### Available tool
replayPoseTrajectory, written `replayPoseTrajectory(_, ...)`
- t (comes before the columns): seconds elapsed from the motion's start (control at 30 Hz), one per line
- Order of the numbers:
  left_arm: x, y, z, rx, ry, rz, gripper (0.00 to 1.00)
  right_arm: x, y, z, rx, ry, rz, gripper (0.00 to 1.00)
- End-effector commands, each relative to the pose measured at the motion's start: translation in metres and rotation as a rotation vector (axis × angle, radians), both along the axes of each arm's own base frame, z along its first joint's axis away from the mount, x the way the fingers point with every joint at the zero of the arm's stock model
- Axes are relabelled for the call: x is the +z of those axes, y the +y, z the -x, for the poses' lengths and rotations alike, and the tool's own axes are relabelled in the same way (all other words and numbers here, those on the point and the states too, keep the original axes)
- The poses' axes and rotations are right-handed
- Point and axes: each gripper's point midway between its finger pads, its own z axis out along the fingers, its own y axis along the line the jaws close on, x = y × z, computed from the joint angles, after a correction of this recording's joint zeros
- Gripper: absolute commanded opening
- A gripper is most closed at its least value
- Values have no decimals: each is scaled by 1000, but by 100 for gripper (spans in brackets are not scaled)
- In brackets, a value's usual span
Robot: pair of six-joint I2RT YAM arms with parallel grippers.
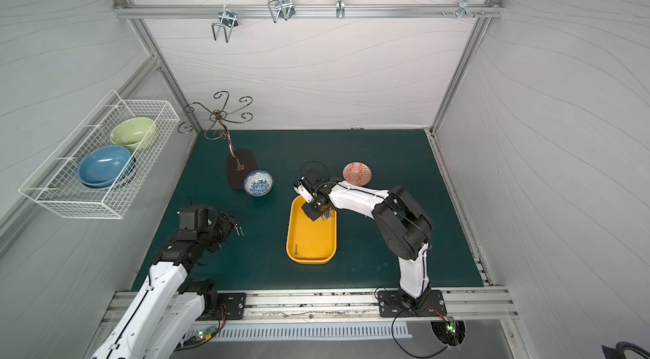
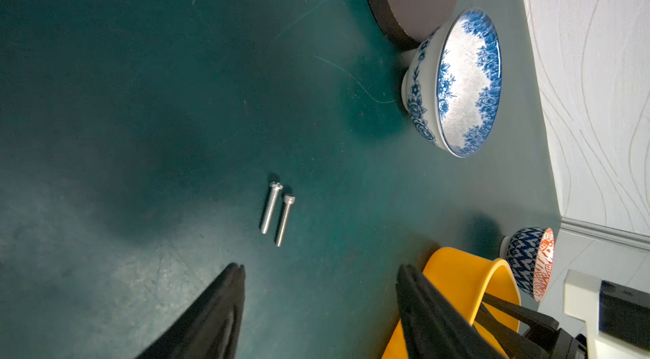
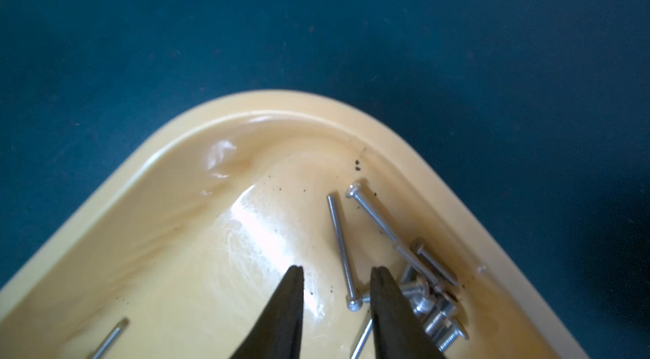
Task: Take out the screws from the storage box
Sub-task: Pick up the screw from the storage box.
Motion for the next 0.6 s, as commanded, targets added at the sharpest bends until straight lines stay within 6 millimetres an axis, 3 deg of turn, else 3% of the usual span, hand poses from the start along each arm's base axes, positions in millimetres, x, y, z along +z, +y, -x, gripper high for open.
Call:
replayPoseTrajectory(0.0,5,-1,-2,-10,-18,4,72,-15,-11,10,22,65,97,35)
replayPoseTrajectory(0.2,6,-2,-1,-14,-21,4,72,-31,-17,14,17,114,160,33)
replayPoseTrajectory(0.3,6,-1,0,-12,-23,3,72,-40,-20,20,22,152,182,28)
replayPoseTrajectory(0.57,6,-2,0,-14,-22,7,72,-60,-25,36,38,246,235,3)
